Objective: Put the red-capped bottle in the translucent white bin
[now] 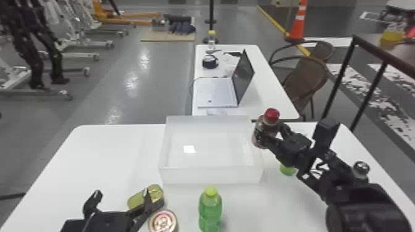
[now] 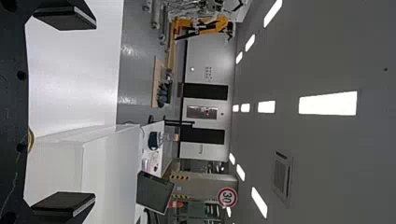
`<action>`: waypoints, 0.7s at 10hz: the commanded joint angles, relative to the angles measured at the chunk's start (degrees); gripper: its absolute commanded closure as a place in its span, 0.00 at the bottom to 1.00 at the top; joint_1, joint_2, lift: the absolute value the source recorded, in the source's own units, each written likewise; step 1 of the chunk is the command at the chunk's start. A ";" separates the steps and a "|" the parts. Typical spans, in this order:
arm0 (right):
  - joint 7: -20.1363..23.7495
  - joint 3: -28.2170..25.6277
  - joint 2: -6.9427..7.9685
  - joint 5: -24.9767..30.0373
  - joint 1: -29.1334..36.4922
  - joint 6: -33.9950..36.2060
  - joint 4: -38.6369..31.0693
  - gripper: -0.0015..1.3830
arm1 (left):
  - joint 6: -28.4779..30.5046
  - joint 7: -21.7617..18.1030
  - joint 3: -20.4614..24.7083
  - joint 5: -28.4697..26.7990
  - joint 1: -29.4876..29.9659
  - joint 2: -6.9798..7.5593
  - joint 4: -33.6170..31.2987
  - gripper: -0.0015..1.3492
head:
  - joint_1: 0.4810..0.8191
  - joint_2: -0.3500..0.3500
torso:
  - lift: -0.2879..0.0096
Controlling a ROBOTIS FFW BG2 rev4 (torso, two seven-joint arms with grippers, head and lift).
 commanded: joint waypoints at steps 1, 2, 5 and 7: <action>1.13 3.26 -0.07 -2.09 -4.47 -3.51 7.13 0.81 | -0.16 0.00 -0.67 0.73 -0.50 0.49 0.67 0.01 | 0.20 0.50 | 0.63; 2.18 4.93 0.11 -3.23 -6.49 -4.74 10.38 0.81 | -0.16 0.00 -0.94 0.82 -0.85 0.75 0.84 0.01 | 0.20 0.50 | 0.63; 5.00 8.79 0.37 -9.30 -10.27 -6.49 17.32 0.81 | -0.60 0.00 -1.55 1.26 -1.99 1.01 1.72 0.01 | 0.20 0.50 | 0.63; 5.52 10.11 0.73 -12.11 -10.89 -6.49 19.34 0.81 | -0.69 0.00 -1.64 1.44 -2.25 1.10 1.90 0.01 | 0.20 0.50 | 0.63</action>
